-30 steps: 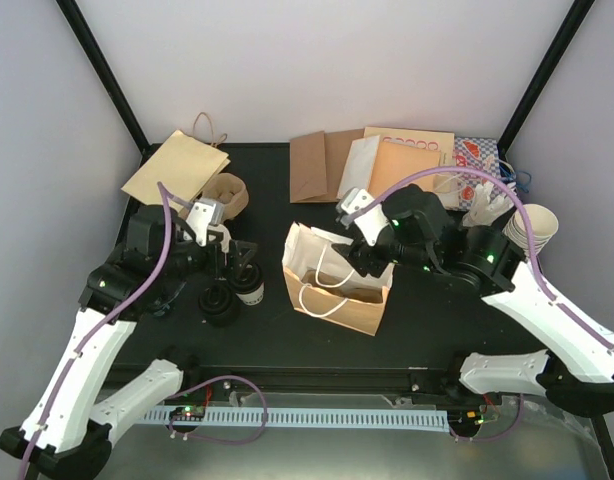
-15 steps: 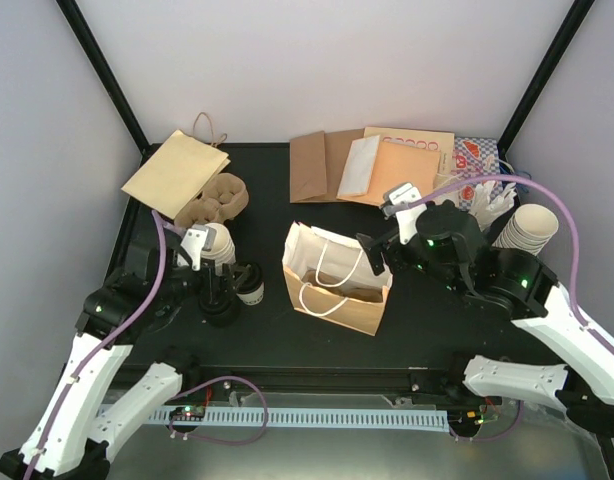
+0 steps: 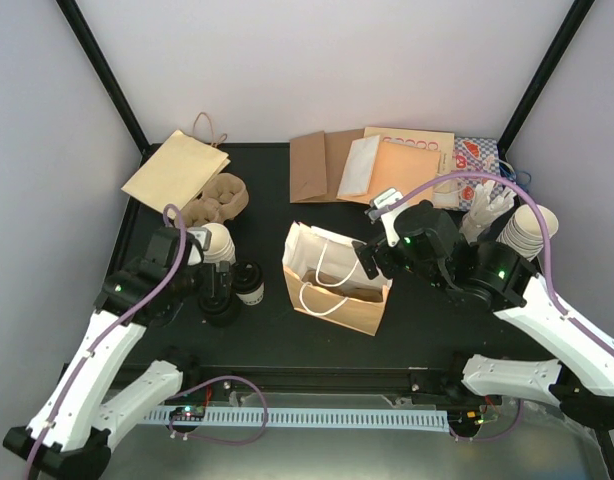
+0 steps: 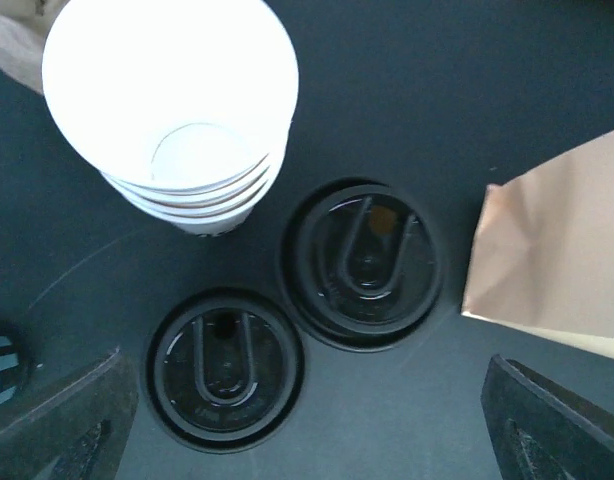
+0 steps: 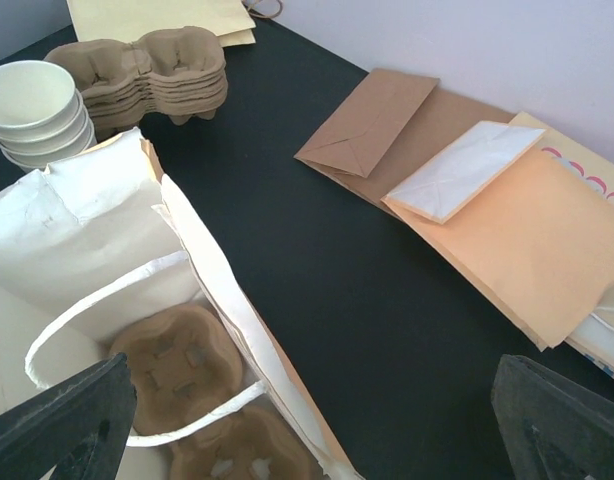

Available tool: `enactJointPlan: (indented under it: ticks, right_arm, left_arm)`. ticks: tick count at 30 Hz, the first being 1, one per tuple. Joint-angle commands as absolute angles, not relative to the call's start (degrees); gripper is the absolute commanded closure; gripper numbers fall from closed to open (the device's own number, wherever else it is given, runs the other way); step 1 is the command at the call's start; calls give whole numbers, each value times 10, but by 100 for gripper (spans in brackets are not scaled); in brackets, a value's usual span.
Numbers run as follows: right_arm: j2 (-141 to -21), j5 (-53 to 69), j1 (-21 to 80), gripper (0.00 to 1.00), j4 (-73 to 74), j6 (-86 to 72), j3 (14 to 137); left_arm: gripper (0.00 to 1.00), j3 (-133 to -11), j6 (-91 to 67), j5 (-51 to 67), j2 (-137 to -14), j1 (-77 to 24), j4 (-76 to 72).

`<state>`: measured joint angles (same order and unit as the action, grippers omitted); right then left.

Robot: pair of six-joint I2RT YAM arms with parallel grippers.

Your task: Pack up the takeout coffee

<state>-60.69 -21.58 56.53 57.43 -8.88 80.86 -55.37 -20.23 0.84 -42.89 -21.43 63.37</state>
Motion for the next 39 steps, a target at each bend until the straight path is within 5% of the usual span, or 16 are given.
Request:
enactJointPlan:
  ticks: [1, 12, 39]
  right_arm:
    - [-595, -229, 564, 0, 574, -82, 808]
    - [-587, -242, 564, 1, 562, -76, 805]
    - [-568, -244, 564, 0, 560, -89, 776]
  left_arm:
    - [5, -577, -192, -36, -465, -209, 643]
    - [1, -548, -158, 75, -548, -222, 586]
    - [4, -580, -241, -87, -700, -336, 555]
